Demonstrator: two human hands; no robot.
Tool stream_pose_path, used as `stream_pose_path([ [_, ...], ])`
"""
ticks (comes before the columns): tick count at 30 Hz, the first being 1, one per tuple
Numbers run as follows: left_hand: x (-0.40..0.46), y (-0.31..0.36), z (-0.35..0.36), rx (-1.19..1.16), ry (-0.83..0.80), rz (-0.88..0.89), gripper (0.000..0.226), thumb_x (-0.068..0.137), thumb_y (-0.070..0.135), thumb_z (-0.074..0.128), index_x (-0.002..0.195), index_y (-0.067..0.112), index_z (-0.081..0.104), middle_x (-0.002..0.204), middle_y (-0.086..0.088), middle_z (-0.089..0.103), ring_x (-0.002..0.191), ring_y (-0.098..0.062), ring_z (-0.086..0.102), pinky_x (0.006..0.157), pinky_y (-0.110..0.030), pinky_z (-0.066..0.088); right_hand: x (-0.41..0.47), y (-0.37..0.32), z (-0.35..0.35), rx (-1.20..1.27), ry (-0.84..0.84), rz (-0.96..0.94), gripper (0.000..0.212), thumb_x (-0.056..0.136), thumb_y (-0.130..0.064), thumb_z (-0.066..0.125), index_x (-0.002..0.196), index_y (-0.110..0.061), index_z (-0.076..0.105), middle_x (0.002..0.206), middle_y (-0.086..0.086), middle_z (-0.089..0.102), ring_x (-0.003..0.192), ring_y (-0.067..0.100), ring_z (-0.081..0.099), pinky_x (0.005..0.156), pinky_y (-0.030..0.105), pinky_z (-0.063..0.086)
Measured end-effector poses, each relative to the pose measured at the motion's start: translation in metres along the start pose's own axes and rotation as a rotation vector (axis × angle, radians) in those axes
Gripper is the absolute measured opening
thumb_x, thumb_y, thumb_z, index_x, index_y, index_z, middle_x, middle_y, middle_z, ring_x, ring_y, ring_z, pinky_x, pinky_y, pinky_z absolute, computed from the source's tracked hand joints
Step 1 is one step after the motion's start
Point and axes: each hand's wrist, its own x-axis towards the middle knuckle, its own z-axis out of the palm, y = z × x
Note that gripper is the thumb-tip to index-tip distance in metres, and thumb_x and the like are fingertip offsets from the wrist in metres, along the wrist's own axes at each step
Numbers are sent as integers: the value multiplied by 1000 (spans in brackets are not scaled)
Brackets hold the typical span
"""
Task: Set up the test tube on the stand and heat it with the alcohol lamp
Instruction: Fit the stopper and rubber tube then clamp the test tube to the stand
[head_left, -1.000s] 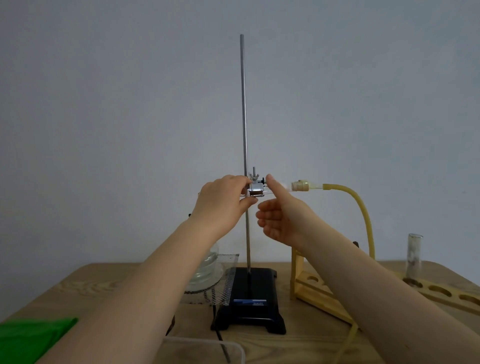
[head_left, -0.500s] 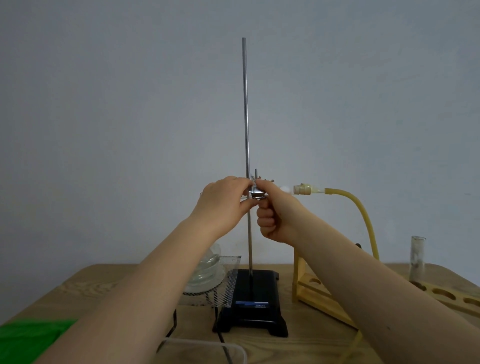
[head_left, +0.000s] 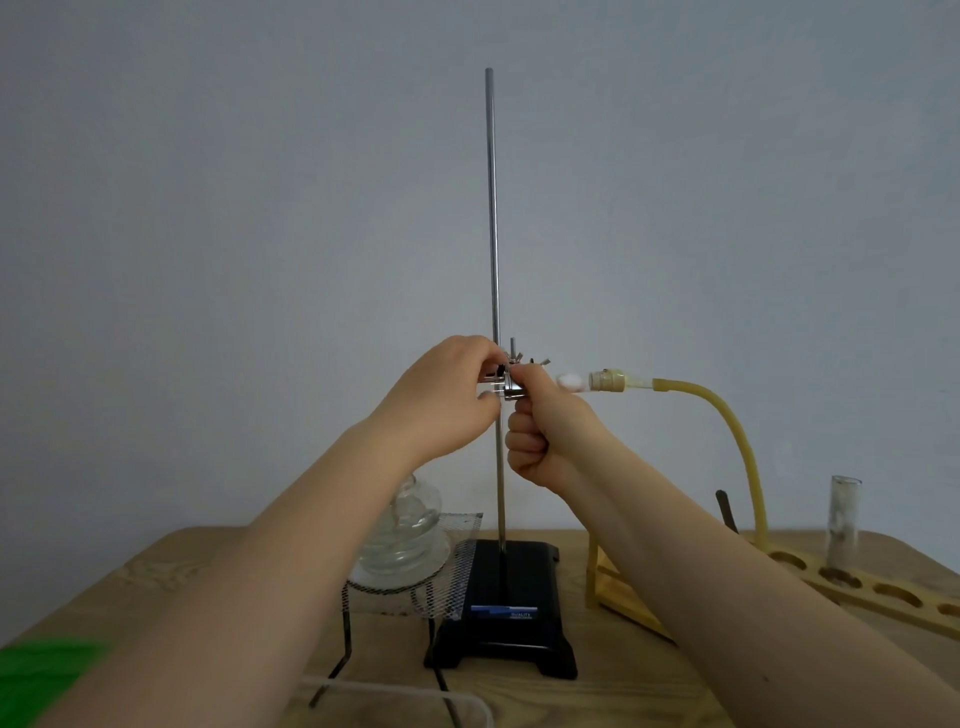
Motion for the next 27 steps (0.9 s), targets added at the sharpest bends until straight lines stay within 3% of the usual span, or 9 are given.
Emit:
stream_pose_path([
  [5, 17, 4, -3, -59, 84, -145, 30, 95, 22, 44, 121, 14, 55, 112, 0, 60, 102, -17, 56, 89, -36, 47, 1, 0, 0, -13, 6, 0, 42, 86, -28, 55, 54, -20, 29, 45, -5, 18, 37, 9, 14, 41, 20, 10],
  [8, 34, 6, -2, 47, 30, -223, 34, 93, 37, 45, 96, 11, 68, 87, -3, 65, 79, -19, 59, 70, -33, 47, 1, -1, 0, -26, 7, -3, 42, 85, -28, 56, 55, -20, 28, 44, -6, 19, 37, 9, 14, 41, 19, 9],
  [10, 46, 10, 1, 76, -23, -275, 42, 91, 43, 46, 79, 9, 69, 66, -3, 57, 63, -19, 52, 58, -28, 38, 0, -1, 0, -33, 7, -5, 40, 85, -30, 57, 57, -19, 30, 44, -6, 19, 37, 9, 14, 39, 18, 10],
  [15, 62, 20, 3, 200, -22, -368, 44, 73, 58, 60, 75, 15, 67, 70, 2, 61, 69, -17, 60, 55, -25, 37, 0, -2, 0, -49, 2, -2, 36, 87, -37, 54, 62, -18, 38, 45, -6, 20, 37, 8, 16, 38, 19, 12],
  [18, 68, 22, 3, 225, -45, -348, 29, 73, 46, 68, 82, 19, 69, 73, 1, 62, 76, -19, 62, 58, -26, 39, -1, -2, -1, -42, -9, -3, 41, 86, -37, 57, 60, -19, 32, 43, -6, 20, 36, 8, 16, 37, 18, 12],
  [21, 68, 19, -1, 107, -104, -278, 15, 79, 32, 69, 87, 22, 74, 71, 7, 58, 75, -17, 58, 62, -25, 40, -1, -2, -2, -45, -20, -8, 43, 86, -37, 59, 59, -20, 31, 42, -7, 19, 35, 8, 15, 37, 18, 11],
  [24, 64, 16, -6, -42, -187, -216, 15, 86, 19, 63, 97, 17, 73, 86, 4, 64, 77, -13, 54, 62, -23, 43, -1, -2, -2, -37, -35, -9, 40, 87, -37, 58, 62, -20, 33, 42, -7, 19, 35, 8, 15, 37, 17, 11],
  [27, 61, 13, -7, -137, -273, -220, 25, 91, 6, 48, 97, 20, 68, 105, -9, 66, 82, -19, 53, 71, -30, 45, -1, -2, -4, -33, -43, 2, 39, 87, -31, 56, 60, -22, 29, 42, -7, 19, 35, 8, 14, 39, 18, 9],
])
